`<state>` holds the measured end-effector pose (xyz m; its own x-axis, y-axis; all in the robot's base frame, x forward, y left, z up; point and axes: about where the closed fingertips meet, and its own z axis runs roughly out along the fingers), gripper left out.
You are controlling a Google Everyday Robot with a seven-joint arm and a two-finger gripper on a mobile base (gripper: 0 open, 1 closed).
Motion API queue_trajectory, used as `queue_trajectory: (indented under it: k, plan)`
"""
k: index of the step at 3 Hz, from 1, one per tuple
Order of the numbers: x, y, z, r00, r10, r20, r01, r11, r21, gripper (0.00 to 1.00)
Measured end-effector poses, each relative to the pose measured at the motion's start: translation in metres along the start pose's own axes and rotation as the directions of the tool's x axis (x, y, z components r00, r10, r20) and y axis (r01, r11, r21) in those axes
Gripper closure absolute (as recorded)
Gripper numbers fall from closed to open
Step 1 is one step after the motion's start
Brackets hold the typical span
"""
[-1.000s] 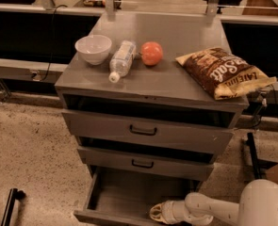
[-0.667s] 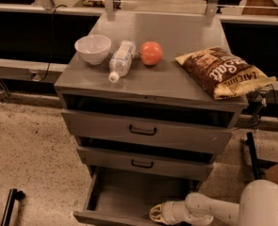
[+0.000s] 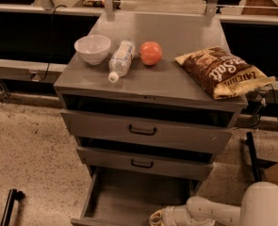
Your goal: Open bottom drawer
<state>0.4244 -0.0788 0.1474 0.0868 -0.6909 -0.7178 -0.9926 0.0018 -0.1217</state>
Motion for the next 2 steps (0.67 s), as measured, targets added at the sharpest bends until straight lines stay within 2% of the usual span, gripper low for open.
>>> queue_trajectory:
  k: [1,2]
  plan:
    - [-0.013,0.001,-0.02,0.997,0.003,0.084,-0.008,0.998,0.063,1.0]
    - [-0.034,-0.007,-0.055,0.98,-0.011,0.199,-0.025,0.9836,0.178,1.0]
